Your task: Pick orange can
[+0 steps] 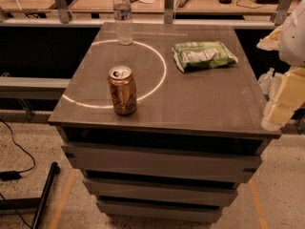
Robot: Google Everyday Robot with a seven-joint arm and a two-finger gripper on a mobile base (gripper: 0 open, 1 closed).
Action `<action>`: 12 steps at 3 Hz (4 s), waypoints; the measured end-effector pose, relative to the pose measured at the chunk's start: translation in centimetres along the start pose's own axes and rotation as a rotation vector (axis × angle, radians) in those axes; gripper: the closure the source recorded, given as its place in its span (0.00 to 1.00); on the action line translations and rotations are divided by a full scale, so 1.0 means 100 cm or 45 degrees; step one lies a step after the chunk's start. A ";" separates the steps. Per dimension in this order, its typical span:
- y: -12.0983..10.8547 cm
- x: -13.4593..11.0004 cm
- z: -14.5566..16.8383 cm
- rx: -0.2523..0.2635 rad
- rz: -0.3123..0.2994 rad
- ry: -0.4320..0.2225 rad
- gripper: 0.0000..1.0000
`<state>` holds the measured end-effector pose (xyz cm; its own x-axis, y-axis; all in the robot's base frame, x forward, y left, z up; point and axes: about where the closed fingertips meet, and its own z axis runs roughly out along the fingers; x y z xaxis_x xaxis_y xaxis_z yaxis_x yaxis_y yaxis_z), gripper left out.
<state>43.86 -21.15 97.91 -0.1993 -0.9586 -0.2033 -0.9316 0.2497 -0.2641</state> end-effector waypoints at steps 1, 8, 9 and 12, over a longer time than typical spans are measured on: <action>-0.001 -0.029 0.013 -0.017 -0.130 -0.021 0.00; -0.003 -0.204 0.102 -0.356 -0.541 -0.406 0.00; -0.012 -0.215 0.109 -0.353 -0.543 -0.455 0.00; -0.023 -0.245 0.123 -0.508 -0.254 -0.674 0.00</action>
Offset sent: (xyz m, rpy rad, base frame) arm 0.0312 0.0781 -0.0249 -0.0117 0.0283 0.2783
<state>54.65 3.45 91.89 0.0684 -0.7599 -0.6465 -0.9958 -0.0915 0.0022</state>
